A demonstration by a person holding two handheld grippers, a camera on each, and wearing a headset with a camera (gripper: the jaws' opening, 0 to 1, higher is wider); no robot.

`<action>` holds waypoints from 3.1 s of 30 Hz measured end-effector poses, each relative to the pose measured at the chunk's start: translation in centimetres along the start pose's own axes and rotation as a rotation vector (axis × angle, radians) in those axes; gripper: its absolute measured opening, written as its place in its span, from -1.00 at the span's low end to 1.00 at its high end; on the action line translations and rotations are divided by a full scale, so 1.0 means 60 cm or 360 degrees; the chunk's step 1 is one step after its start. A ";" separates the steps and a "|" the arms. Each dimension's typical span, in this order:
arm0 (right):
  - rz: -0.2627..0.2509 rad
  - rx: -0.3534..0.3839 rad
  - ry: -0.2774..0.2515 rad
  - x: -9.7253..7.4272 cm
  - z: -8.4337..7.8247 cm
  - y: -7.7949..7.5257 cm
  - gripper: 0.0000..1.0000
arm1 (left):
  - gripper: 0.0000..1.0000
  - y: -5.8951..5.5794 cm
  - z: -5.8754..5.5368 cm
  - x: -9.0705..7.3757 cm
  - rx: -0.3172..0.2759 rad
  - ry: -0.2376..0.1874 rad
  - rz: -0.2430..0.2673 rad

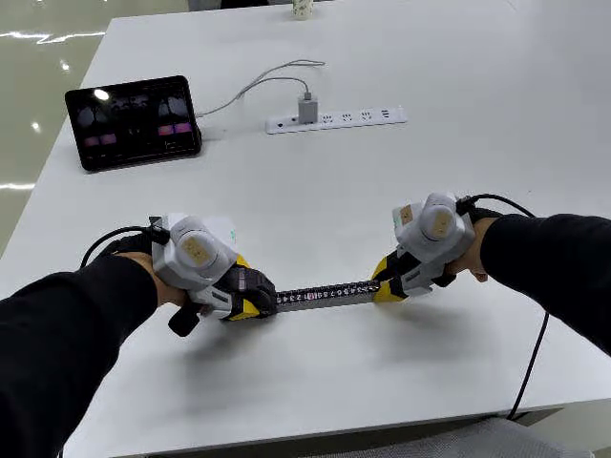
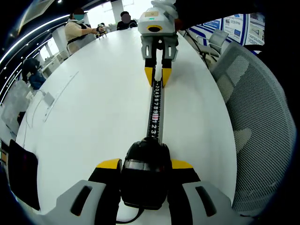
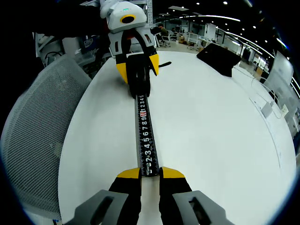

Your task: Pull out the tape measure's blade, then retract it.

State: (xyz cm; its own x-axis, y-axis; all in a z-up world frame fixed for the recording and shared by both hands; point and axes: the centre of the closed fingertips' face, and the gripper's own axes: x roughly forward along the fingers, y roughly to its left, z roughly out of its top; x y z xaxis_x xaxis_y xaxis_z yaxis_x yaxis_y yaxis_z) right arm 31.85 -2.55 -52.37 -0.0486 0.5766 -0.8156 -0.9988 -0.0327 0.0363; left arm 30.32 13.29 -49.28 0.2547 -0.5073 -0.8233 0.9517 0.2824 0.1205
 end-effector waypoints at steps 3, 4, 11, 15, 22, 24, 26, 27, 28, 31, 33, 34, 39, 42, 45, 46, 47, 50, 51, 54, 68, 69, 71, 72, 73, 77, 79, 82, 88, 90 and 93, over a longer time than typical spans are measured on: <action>0.0001 -0.0001 0.0002 -0.001 -0.001 0.000 -0.80 | -0.35 -0.001 0.000 0.000 -0.0001 0.0000 0.0000; 0.0001 0.0001 0.0002 -0.001 -0.002 0.000 -0.80 | -0.35 -0.001 0.000 0.000 -0.0001 0.0000 0.0000; -0.0009 0.0014 0.0008 -0.008 -0.009 0.002 -0.80 | -0.35 -0.003 0.002 -0.002 0.0002 -0.0002 0.0001; -0.0012 -0.0007 0.0007 -0.012 -0.017 0.002 -0.80 | -0.35 -0.005 0.004 -0.003 0.0003 -0.0003 0.0002; -0.0014 0.0007 0.0017 -0.018 -0.026 0.000 -0.80 | -0.35 -0.004 0.004 -0.003 0.0001 -0.0003 0.0003; -0.0017 0.0011 0.0020 -0.020 -0.026 0.001 -0.80 | -0.35 -0.003 0.003 -0.002 0.0002 -0.0003 0.0002; -0.0019 0.0011 0.0018 -0.021 -0.027 0.001 -0.80 | -0.35 -0.003 0.003 -0.002 0.0002 -0.0003 0.0002; -0.0019 0.0011 0.0020 -0.023 -0.028 0.001 -0.80 | -0.35 -0.003 0.003 -0.003 0.0002 -0.0003 0.0002; -0.0020 0.0008 0.0021 -0.024 -0.028 0.002 -0.80 | -0.35 -0.003 0.003 -0.003 0.0002 -0.0004 0.0002; -0.0019 0.0010 0.0025 -0.030 -0.034 0.001 -0.80 | -0.35 -0.002 0.003 -0.002 0.0001 -0.0005 0.0004; -0.0021 0.0013 0.0028 -0.031 -0.035 0.002 -0.80 | -0.35 -0.002 0.003 -0.002 0.0001 -0.0005 0.0004; -0.0021 0.0017 0.0026 -0.031 -0.035 0.002 -0.80 | -0.35 -0.002 0.003 -0.002 0.0002 -0.0005 0.0004; -0.0022 0.0014 0.0030 -0.036 -0.037 0.003 -0.80 | -0.35 -0.001 0.002 -0.002 0.0002 -0.0004 0.0004; -0.0020 0.0006 0.0035 -0.039 -0.039 0.003 -0.80 | -0.35 -0.001 0.002 -0.002 0.0002 -0.0003 0.0005; -0.0020 0.0007 0.0039 -0.042 -0.040 0.003 -0.80 | -0.35 -0.001 0.002 -0.002 0.0003 -0.0003 0.0006; -0.0021 0.0008 0.0041 -0.043 -0.041 0.003 -0.80 | -0.35 0.000 0.002 -0.002 0.0003 -0.0003 0.0006; -0.0021 0.0009 0.0041 -0.044 -0.042 0.002 -0.80 | -0.35 0.000 0.002 -0.002 0.0003 -0.0003 0.0006; -0.0024 0.0018 0.0039 -0.047 -0.044 0.000 -0.81 | -0.35 0.000 0.002 -0.002 0.0002 -0.0003 0.0005; -0.0025 0.0020 0.0041 -0.047 -0.045 0.000 -0.81 | -0.35 0.000 0.002 -0.002 0.0001 -0.0003 0.0005; -0.0027 0.0021 0.0044 -0.050 -0.048 -0.001 -0.81 | -0.35 0.001 0.002 -0.001 0.0001 -0.0003 0.0005; -0.0037 0.0043 0.0047 -0.057 -0.066 -0.010 -0.81 | -0.35 0.000 0.001 -0.001 0.0002 -0.0004 0.0006; -0.0038 0.0043 0.0049 -0.057 -0.067 -0.011 -0.81 | -0.35 0.000 0.001 -0.001 0.0003 -0.0003 0.0006; -0.0039 0.0044 0.0050 -0.057 -0.069 -0.011 -0.81 | -0.35 0.000 0.001 -0.001 0.0002 -0.0004 0.0006; -0.0040 0.0046 0.0050 -0.057 -0.069 -0.011 -0.81 | -0.35 0.001 0.001 -0.001 0.0003 -0.0003 0.0006; -0.0040 0.0048 0.0049 -0.057 -0.070 -0.011 -0.81 | -0.35 0.001 0.000 0.000 0.0002 -0.0003 0.0006; -0.0041 0.0046 0.0052 -0.059 -0.073 -0.009 -0.81 | -0.35 0.001 0.000 0.000 0.0003 -0.0003 0.0008; -0.0041 0.0050 0.0055 -0.061 -0.075 -0.009 -0.81 | -0.35 0.001 0.000 0.000 0.0003 -0.0003 0.0008; -0.0043 0.0052 0.0058 -0.064 -0.078 -0.009 -0.81 | -0.35 0.001 0.000 0.000 0.0004 -0.0004 0.0008; -0.0051 0.0067 0.0057 -0.069 -0.084 -0.008 -0.81 | -0.35 0.001 0.000 0.000 0.0005 -0.0003 0.0007; -0.0053 0.0069 0.0056 -0.071 -0.086 -0.007 -0.81 | -0.35 0.001 0.000 0.000 0.0005 -0.0003 0.0008; -0.0054 0.0080 0.0056 -0.074 -0.088 -0.007 -0.81 | -0.35 0.000 0.000 -0.001 0.0006 -0.0002 0.0008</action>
State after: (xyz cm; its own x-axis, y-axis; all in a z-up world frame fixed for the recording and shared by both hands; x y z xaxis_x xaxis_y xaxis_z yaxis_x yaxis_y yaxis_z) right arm 32.51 -9.43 -51.83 -0.0152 0.5478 -0.8364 -0.9989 0.0279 0.0364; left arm 30.34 13.31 -49.25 0.2598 -0.5068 -0.8220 0.9510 0.2822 0.1266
